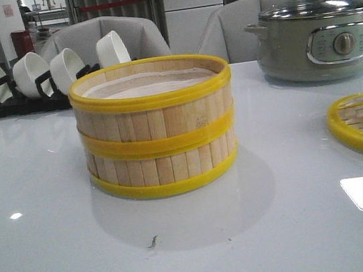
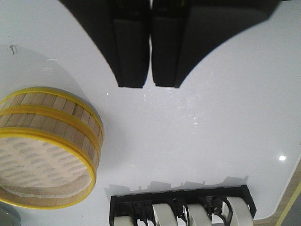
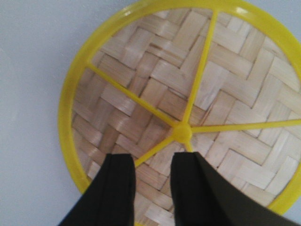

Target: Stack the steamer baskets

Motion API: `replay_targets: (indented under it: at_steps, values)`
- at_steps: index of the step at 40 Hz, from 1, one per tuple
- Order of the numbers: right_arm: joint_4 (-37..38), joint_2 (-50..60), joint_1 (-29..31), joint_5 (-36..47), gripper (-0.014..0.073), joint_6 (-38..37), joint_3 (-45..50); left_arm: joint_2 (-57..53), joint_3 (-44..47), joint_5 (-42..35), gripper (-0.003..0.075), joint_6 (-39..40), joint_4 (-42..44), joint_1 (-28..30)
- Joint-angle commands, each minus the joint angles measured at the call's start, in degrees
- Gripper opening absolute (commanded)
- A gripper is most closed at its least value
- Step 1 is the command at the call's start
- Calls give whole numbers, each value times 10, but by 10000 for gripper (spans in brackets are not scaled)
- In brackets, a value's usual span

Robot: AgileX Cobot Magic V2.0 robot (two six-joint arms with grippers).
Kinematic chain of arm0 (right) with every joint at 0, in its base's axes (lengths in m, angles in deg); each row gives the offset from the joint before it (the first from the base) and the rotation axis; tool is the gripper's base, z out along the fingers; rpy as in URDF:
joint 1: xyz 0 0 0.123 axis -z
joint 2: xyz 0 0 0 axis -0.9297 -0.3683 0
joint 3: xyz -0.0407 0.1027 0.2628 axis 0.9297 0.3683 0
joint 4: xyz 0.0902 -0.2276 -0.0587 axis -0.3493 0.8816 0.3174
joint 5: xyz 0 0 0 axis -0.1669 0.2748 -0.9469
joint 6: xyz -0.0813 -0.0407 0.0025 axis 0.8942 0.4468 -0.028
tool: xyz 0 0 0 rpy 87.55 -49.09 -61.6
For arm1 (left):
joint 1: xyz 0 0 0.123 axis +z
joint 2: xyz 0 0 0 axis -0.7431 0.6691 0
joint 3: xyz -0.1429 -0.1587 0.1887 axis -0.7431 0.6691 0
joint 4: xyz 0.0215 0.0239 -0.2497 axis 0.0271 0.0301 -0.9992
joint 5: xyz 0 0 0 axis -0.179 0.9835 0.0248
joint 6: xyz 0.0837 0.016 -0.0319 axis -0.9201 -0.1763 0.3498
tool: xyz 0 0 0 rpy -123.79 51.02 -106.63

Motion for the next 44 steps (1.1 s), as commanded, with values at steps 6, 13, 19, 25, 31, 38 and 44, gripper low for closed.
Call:
replay_targets:
  at_steps: [6,13,19,25,31,38,44]
  values:
    - [23,8,4,0,318,-3,-23,2,-16,-46,104,5,1,1]
    - [24,5,4,26,318,-4,-23,2,-16,-46,104,5,1,1]
    - [25,2,4,32,318,-5,-24,2,-16,-46,104,5,1,1]
    - [29,-9,4,43,318,-5,-24,2,-16,-46,104,5,1,1]
    - [29,-24,4,48,318,-6,-24,2,-16,-46,104,5,1,1]
    - [29,-36,4,52,318,-9,-24,2,-16,-46,104,5,1,1]
    - [29,-36,4,53,318,-15,-31,2,-16,-46,104,5,1,1]
